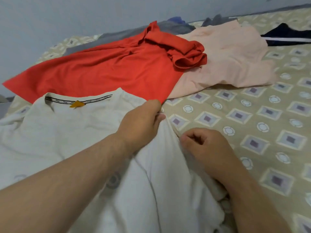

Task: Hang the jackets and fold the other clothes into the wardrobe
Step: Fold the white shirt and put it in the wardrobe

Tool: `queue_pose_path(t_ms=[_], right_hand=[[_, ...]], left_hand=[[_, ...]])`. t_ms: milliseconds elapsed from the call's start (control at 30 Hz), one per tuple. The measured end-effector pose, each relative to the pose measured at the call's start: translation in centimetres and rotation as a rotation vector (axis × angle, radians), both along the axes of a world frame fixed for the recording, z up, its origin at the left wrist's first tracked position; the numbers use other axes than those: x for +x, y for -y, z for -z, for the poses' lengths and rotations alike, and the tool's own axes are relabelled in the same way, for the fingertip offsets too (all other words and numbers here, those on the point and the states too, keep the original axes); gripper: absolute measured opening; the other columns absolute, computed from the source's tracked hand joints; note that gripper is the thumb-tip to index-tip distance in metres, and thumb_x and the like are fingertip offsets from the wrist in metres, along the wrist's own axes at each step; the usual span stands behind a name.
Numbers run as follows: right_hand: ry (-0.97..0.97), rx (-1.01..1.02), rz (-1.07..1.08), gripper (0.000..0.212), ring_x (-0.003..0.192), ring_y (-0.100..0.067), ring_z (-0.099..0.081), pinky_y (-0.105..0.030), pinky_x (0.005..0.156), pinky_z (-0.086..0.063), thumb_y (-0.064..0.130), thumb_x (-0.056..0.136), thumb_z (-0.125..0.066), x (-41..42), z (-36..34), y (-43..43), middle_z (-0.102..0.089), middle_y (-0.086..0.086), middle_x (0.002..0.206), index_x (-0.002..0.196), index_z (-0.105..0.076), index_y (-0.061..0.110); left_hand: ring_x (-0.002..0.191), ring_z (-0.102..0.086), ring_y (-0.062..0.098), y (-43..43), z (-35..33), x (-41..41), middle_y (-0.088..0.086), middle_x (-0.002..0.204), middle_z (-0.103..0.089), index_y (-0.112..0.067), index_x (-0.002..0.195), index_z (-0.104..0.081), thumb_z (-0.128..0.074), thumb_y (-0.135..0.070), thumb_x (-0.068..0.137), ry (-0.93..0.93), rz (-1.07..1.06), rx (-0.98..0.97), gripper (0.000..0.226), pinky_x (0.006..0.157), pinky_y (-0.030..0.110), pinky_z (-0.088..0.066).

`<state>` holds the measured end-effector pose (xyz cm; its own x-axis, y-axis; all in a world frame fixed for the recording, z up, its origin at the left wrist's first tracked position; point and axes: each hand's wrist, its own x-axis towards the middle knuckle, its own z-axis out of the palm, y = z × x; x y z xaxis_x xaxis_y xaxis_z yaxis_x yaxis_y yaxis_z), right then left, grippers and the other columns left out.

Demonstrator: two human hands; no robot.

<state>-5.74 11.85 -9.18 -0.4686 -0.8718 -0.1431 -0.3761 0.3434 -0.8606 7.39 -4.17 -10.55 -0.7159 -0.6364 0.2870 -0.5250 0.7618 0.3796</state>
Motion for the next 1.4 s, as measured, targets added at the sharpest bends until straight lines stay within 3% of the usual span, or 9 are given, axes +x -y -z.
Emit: queue_pose_path(t_ms=[200, 367, 467, 600, 767, 900, 1067, 1300, 1400], right_hand=[[-0.141, 0.378, -0.284, 0.013, 0.062, 0.001, -0.060, -0.024, 0.054, -0.039, 0.049, 0.083, -0.062, -2.5, -1.9, -2.1, -0.066, 0.014, 0.073, 0.079, -0.063, 0.036], [0.123, -0.011, 0.438, 0.019, 0.058, 0.007, -0.058, -0.026, 0.055, -0.045, 0.029, 0.090, -0.062, -5.2, -1.6, -2.4, -0.065, 0.024, 0.068, 0.073, -0.068, 0.032], [0.138, -0.158, 0.773, 0.014, 0.081, -0.003, -0.063, -0.037, 0.079, -0.054, 0.037, 0.091, -0.061, -6.3, -1.3, -2.8, -0.068, 0.016, 0.083, 0.086, -0.069, 0.026], [0.102, 0.058, 0.608, 0.046, 0.081, -0.025, -0.062, -0.038, 0.072, -0.048, 0.058, 0.088, -0.055, -7.0, -0.9, -2.7, -0.064, 0.004, 0.088, 0.095, -0.062, 0.013], [0.083, 0.179, 0.396, 0.021, 0.062, -0.015, -0.063, -0.021, 0.039, -0.042, 0.026, 0.081, -0.066, -7.5, 0.1, -3.2, -0.061, 0.011, 0.085, 0.098, -0.057, 0.033], [0.112, -0.238, 0.749, 0.021, 0.075, -0.010, -0.068, -0.027, 0.069, -0.051, 0.029, 0.080, -0.071, -7.6, 0.8, -3.0, -0.071, 0.009, 0.086, 0.099, -0.063, 0.030], [0.400, -0.114, 0.616, 0.040, 0.085, -0.032, -0.071, -0.056, 0.089, -0.054, 0.056, 0.073, -0.061, -8.6, 0.9, -3.1, -0.076, -0.004, 0.084, 0.090, -0.071, 0.021], [0.327, 0.133, 0.226, 0.034, 0.059, -0.023, -0.069, -0.036, 0.054, -0.051, 0.057, 0.058, -0.067, -8.3, 0.5, -3.6, -0.072, -0.002, 0.067, 0.077, -0.070, 0.029], [0.336, 0.097, 0.251, 0.030, 0.076, -0.022, -0.072, -0.042, 0.072, -0.058, 0.040, 0.069, -0.059, -8.1, 0.5, -3.6, -0.075, 0.003, 0.085, 0.096, -0.066, 0.028]], left_hand=[[0.063, -0.050, 0.007, 1.8, -1.7, -1.0, -0.006, 0.067, -0.052, -0.021, 0.081, -0.042, -0.057, -0.029, 0.093, -0.050, -0.181, 0.220, 0.021, 0.061, 0.036, -0.037], [0.082, -0.054, 0.012, 2.4, -2.3, -0.9, -0.004, 0.084, -0.059, -0.019, 0.085, -0.061, -0.058, -0.035, 0.088, 0.145, -0.087, 0.240, 0.016, 0.077, 0.034, -0.045], [0.082, -0.053, 0.014, 2.3, -3.0, -1.8, -0.004, 0.084, -0.053, -0.022, 0.086, -0.063, -0.058, -0.039, 0.086, 0.196, -0.071, 0.200, 0.018, 0.074, 0.031, -0.040], [0.086, -0.047, 0.023, 1.7, -3.9, -3.1, -0.004, 0.089, -0.055, -0.025, 0.098, -0.071, -0.032, -0.053, 0.076, 0.286, -0.012, 0.000, 0.053, 0.083, 0.038, -0.039], [0.096, -0.059, 0.024, 0.3, -3.9, -5.6, -0.004, 0.101, -0.069, -0.025, 0.107, -0.071, -0.045, -0.059, 0.086, 0.456, 0.223, -0.048, 0.048, 0.089, 0.039, -0.042], [0.086, -0.060, 0.036, 0.0, -3.1, -7.6, 0.007, 0.088, -0.066, -0.013, 0.086, -0.058, -0.054, -0.022, 0.093, 0.192, 0.204, -0.036, 0.013, 0.077, 0.046, -0.045], [0.090, -0.053, 0.036, 0.3, -1.8, -9.5, 0.011, 0.097, -0.060, -0.010, 0.098, -0.059, -0.052, -0.021, 0.095, 0.150, -0.040, -0.118, 0.013, 0.076, 0.043, -0.036], [0.124, -0.047, 0.026, -3.7, -1.0, -6.1, 0.011, 0.133, -0.055, -0.008, 0.122, -0.061, -0.054, -0.040, 0.086, 0.016, 0.172, -0.059, 0.049, 0.107, 0.038, -0.034], [0.146, -0.024, 0.018, -5.6, -0.5, -4.7, 0.005, 0.156, -0.035, -0.016, 0.144, -0.046, -0.041, -0.055, 0.088, 0.206, 0.213, 0.028, 0.068, 0.119, 0.024, -0.008]])
